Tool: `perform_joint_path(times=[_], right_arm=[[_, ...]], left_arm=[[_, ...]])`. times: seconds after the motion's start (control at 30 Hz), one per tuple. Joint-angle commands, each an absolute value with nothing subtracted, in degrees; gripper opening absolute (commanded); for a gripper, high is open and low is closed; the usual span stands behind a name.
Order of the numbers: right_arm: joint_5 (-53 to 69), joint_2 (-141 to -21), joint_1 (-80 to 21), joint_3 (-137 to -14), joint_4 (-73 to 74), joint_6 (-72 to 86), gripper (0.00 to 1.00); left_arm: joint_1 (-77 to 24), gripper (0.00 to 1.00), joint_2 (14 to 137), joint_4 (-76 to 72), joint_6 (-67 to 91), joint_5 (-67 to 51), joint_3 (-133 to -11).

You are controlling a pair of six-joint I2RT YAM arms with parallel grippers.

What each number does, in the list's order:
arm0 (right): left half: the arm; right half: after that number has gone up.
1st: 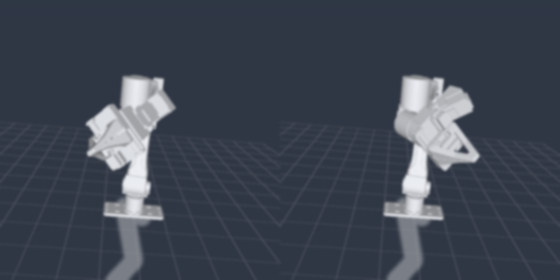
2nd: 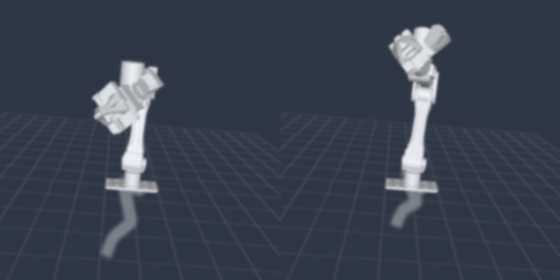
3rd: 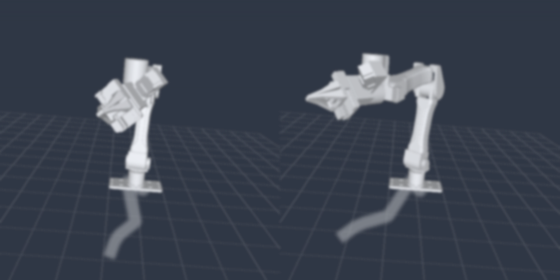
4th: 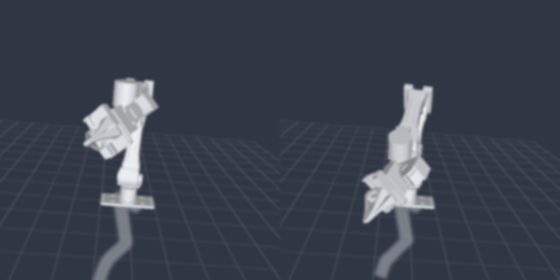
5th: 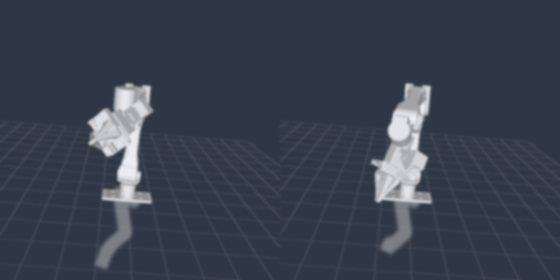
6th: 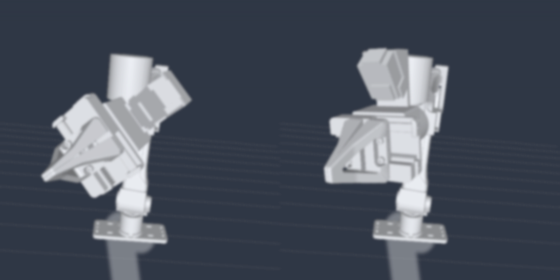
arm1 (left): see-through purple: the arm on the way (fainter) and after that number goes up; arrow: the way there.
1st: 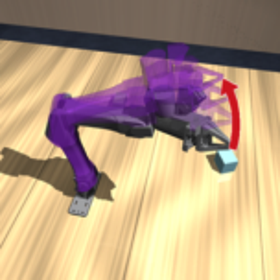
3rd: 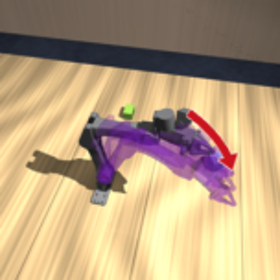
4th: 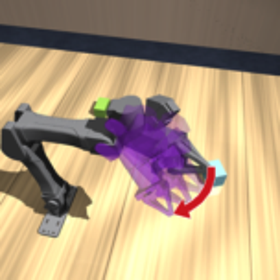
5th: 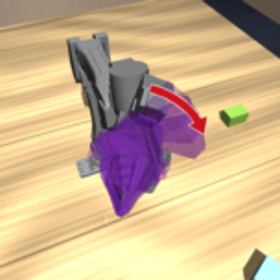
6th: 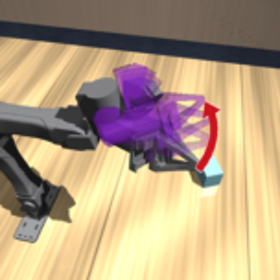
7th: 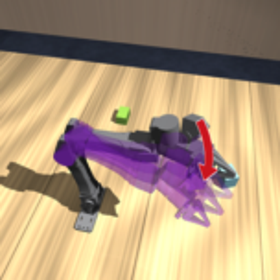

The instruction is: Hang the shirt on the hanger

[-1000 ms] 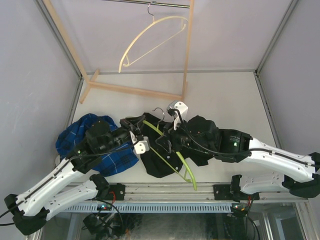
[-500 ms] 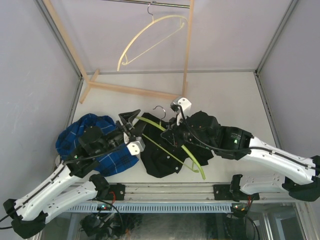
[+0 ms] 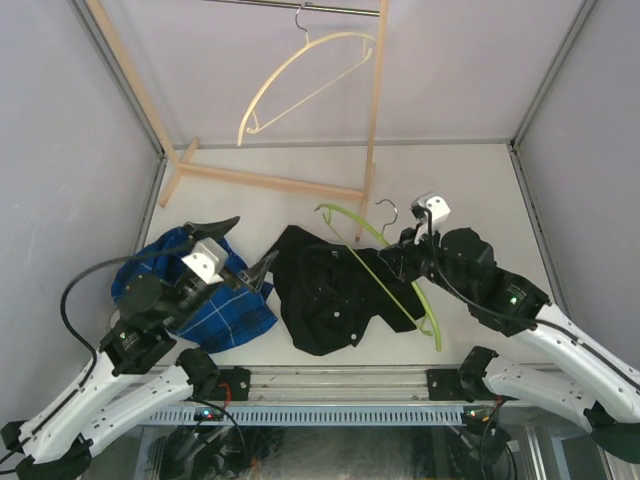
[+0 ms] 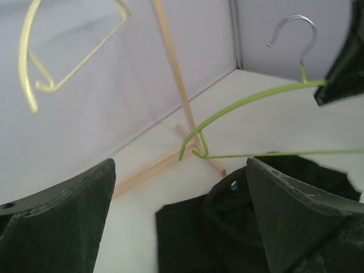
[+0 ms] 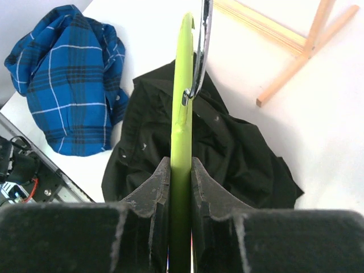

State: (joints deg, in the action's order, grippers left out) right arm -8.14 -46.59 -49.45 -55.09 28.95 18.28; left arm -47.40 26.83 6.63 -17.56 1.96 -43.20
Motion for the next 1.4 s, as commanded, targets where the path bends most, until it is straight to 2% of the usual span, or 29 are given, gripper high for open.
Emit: perform_joint_path(times=[0.0, 0.33, 0.57, 0.73, 1.1, 1.37], right_arm=[[-3.70, -41.71, -45.42, -53.03, 24.20, 16.40, 0.00], [0.63, -28.96, -43.07, -42.61, 21.57, 14.20, 0.00], [-1.53, -23.00, -43.07, -39.39, 21.94, 15.25, 0.00], [-1.26, -21.91, -43.07, -39.21, 23.31, 16.10, 0.00], [-1.59, -21.11, -43.07, -38.45, 23.37, 17.75, 0.00], [-1.41, -20.29, -43.07, -38.55, 24.21, 18.45, 0.00]], left_arm=[[-47.46, 1.00, 25.31, 11.68, 4.87, 14.71, -43.87], [-47.46, 1.00, 32.17, 29.44, 34.38, 19.56, -43.76], [-47.46, 1.00, 39.52, 31.67, 45.98, 18.95, -43.15], [-47.54, 1.00, 41.58, 25.67, 48.12, 17.77, -39.93], [-48.90, 0.70, 53.25, 13.56, 43.75, 17.36, -37.98], [-48.96, 0.57, 62.87, 11.01, 42.30, 18.05, -40.61]])
